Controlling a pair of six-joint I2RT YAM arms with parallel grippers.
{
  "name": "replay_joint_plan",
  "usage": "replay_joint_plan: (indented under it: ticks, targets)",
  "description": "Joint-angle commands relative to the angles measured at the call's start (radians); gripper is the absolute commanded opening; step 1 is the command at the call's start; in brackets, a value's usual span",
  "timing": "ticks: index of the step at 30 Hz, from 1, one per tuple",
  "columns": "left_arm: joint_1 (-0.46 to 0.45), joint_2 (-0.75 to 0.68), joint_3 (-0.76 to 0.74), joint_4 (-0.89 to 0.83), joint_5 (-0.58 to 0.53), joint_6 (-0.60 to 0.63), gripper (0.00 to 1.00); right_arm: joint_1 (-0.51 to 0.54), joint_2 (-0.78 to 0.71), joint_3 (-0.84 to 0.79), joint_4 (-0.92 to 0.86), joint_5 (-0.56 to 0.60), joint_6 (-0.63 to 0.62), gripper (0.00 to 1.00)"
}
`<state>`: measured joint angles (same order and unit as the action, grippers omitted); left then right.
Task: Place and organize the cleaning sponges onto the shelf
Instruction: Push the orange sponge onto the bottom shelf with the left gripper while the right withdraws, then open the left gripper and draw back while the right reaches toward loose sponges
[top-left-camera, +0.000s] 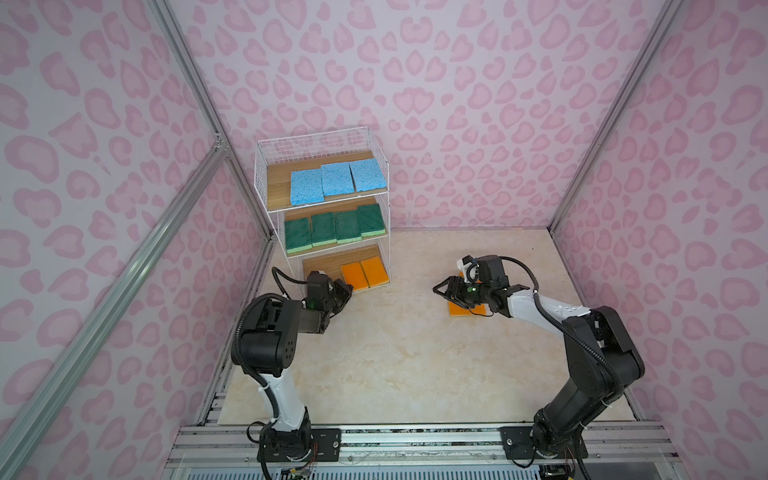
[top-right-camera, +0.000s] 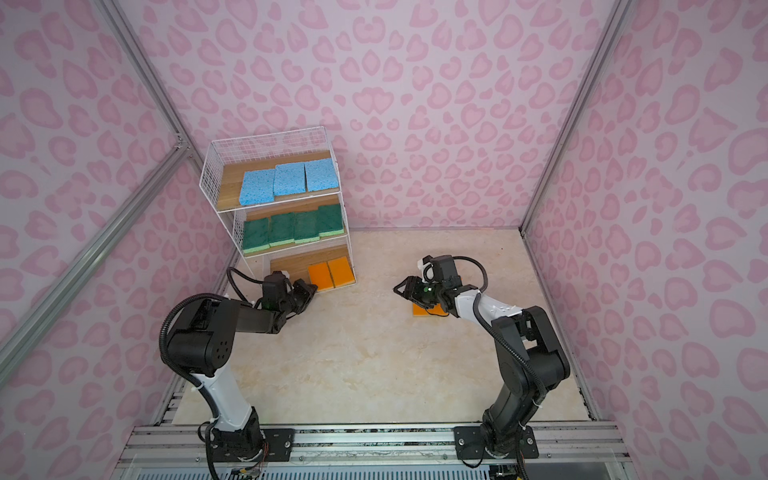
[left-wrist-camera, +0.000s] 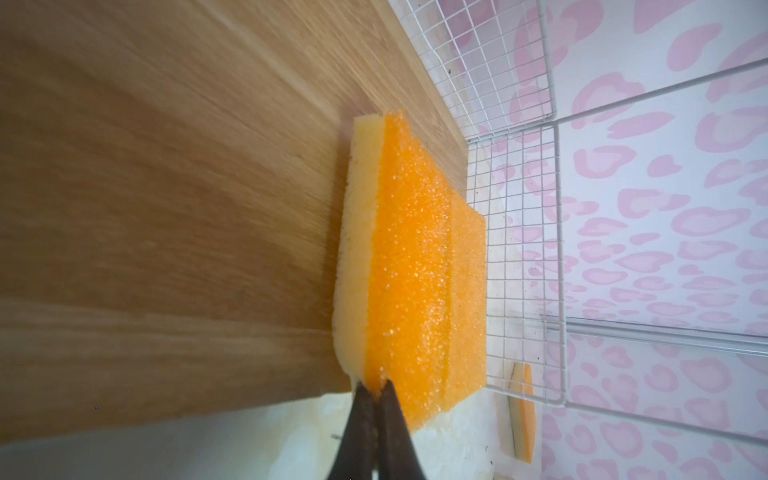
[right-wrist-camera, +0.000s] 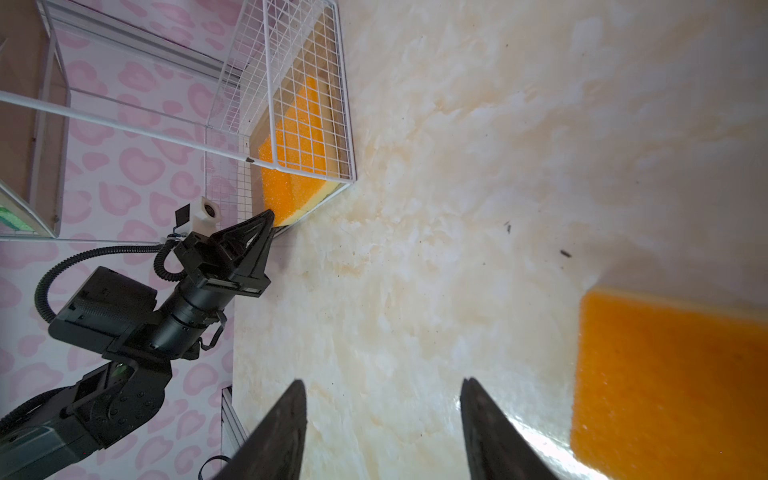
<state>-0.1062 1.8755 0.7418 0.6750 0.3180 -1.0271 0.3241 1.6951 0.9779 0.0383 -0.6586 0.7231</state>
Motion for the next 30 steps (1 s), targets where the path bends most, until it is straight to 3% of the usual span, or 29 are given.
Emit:
replay_joint_plan:
  ticks: [1,4,7,13,18,21,25,30]
  targets:
    - [0.002,0.023,0.023,0.008,0.047,0.015,0.03,-0.002,0.008,-0.004,0.015,-0.010,-0.005,0.60]
    - [0.002,0.027,0.030,0.003,0.055,0.017,0.03,-0.001,0.008,-0.001,0.015,-0.010,-0.005,0.60]
    - [0.002,0.034,0.034,0.000,0.061,0.017,0.10,-0.001,0.008,0.000,0.014,-0.012,-0.005,0.60]
    - [0.002,0.024,0.024,-0.002,0.057,0.015,0.35,-0.002,0.003,-0.002,0.010,-0.010,-0.007,0.60]
    - [0.001,-0.011,-0.012,0.001,0.029,0.009,0.66,-0.002,-0.012,-0.004,-0.007,0.002,-0.015,0.60]
    - [-0.003,-0.039,-0.039,0.005,0.006,0.005,0.78,-0.002,-0.021,-0.010,-0.011,0.007,-0.016,0.60]
    - [-0.018,-0.077,-0.062,-0.015,-0.020,0.013,0.87,-0.001,-0.039,-0.014,-0.028,0.025,-0.025,0.60]
    - [-0.047,-0.127,-0.095,-0.033,-0.058,0.018,0.89,-0.001,-0.057,-0.012,-0.083,0.083,-0.060,0.59]
